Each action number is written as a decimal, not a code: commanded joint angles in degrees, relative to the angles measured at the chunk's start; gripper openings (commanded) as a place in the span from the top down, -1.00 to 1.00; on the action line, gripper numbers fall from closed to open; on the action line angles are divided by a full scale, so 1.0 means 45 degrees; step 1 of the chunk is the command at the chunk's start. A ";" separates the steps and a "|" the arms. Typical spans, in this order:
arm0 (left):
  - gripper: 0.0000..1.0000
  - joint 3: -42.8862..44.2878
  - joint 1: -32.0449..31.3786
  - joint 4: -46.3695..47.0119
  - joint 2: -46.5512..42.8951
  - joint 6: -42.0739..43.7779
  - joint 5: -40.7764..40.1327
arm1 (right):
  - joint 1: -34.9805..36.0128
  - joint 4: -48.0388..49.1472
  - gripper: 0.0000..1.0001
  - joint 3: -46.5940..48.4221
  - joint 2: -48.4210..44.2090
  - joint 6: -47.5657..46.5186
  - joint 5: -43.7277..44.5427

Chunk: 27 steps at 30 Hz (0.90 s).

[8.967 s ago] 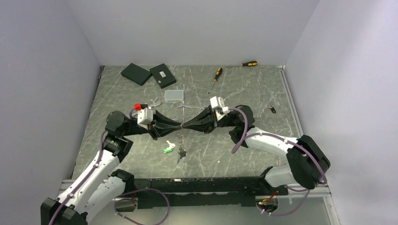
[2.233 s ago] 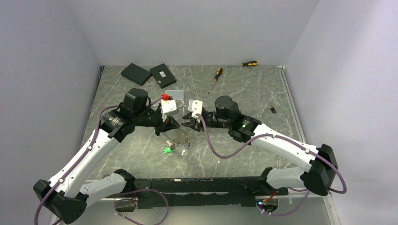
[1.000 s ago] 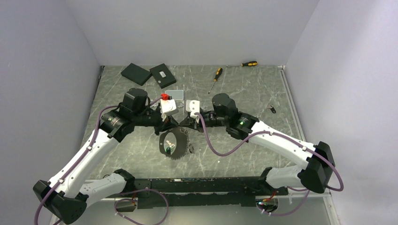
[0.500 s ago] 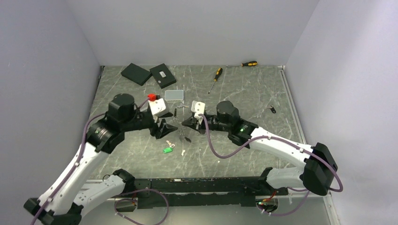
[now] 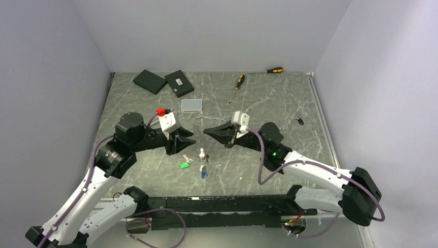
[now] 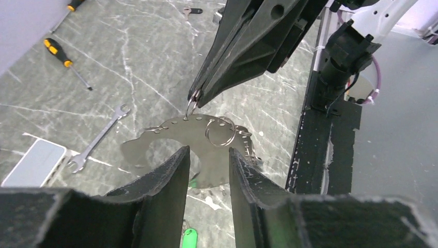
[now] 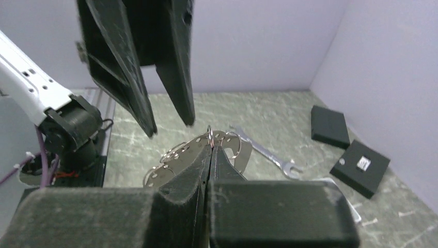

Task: Put the keys on the keyring

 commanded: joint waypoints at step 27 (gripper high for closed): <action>0.33 -0.1322 -0.0035 0.4789 0.0047 -0.0919 0.2637 | -0.0479 0.6992 1.00 0.0427 0.1803 0.4691 -0.3927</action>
